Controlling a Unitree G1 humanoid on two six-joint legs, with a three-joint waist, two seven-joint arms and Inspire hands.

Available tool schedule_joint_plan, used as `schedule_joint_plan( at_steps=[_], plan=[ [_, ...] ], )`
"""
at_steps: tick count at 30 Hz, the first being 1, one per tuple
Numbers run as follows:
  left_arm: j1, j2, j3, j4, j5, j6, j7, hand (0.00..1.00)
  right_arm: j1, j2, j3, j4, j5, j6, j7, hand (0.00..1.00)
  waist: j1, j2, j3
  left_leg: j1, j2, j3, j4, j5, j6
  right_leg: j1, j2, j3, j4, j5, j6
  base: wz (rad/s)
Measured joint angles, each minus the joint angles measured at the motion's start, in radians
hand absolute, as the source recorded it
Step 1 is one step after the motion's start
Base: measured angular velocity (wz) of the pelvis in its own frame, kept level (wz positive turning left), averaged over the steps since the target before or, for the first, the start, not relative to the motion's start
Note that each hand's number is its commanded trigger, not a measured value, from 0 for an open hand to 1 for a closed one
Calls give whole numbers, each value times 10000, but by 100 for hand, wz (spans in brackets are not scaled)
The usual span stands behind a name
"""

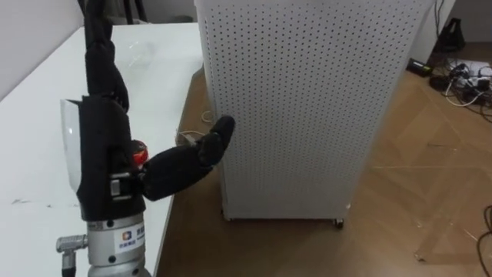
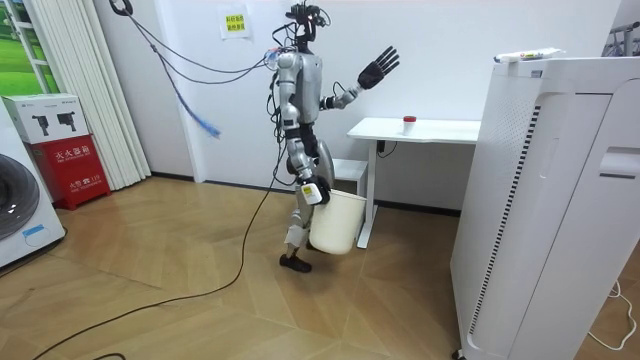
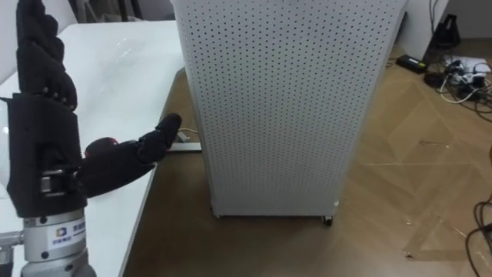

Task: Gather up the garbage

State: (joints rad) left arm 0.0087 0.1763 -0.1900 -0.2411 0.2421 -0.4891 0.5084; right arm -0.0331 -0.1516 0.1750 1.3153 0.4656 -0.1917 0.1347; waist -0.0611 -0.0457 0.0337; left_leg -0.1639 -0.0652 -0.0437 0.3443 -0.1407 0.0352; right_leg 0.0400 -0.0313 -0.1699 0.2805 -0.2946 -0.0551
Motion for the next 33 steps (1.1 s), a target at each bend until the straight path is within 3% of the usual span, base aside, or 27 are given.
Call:
schedule_joint_plan(
  at_steps=[3,7,10,12,14,15,22,27,29,33],
  plan=[
    [175,14,34,0,67,107,-196,0,47,-11,-12,-70,-35,14,7,100,37,-134,-24,-52,4,16,70,-32,-13,-51,-9,20,32,-11,-13,-1],
    [243,16,36,156,66,164,-224,0,63,-40,-9,-75,-30,14,7,100,110,-131,-31,-104,9,20,213,-69,-13,-70,-11,36,109,-17,-2,0],
    [342,13,94,197,55,246,-265,0,184,-36,-6,-112,-24,36,20,100,194,-121,-80,-86,15,11,213,-69,-13,-69,-11,23,141,-17,-2,0],
    [369,12,120,304,55,244,-295,0,256,-39,-12,-119,-35,58,-6,100,211,-96,-156,-88,16,6,213,-69,-12,-73,-10,16,141,-18,-1,0],
    [418,-5,148,681,169,245,-320,0,396,-42,-71,-97,-61,71,-61,100,332,-70,-326,-81,12,10,222,-77,-1,-72,-23,14,163,-22,7,0],
    [417,-17,185,780,288,246,-317,0,424,-39,-112,-97,-61,73,-93,100,359,-64,-334,-78,13,14,229,-78,1,-73,-26,15,182,-23,9,0],
    [537,-102,744,1019,1152,252,-313,0,414,-42,-430,-104,-44,110,-200,100,434,-137,-301,-18,-238,103,488,-278,143,-259,-363,39,1112,-579,141,3],
    [542,-82,883,1045,1201,237,-283,0,417,-228,-448,-166,22,104,-113,100,519,-120,-328,-92,-551,332,783,-796,487,-627,-810,82,2358,-1007,457,-7],
    [524,-90,853,1182,1221,208,-280,0,431,-273,-395,-358,77,101,-118,100,635,0,-340,-148,-548,550,1237,-1091,649,-1321,-1246,-317,4207,-877,670,-12],
    [543,-75,714,1463,1228,210,-278,0,429,-265,-400,-401,134,86,29,100,623,17,-235,111,-512,513,1667,-1572,865,-1725,-1473,-290,5768,-214,989,12]
  ],
)
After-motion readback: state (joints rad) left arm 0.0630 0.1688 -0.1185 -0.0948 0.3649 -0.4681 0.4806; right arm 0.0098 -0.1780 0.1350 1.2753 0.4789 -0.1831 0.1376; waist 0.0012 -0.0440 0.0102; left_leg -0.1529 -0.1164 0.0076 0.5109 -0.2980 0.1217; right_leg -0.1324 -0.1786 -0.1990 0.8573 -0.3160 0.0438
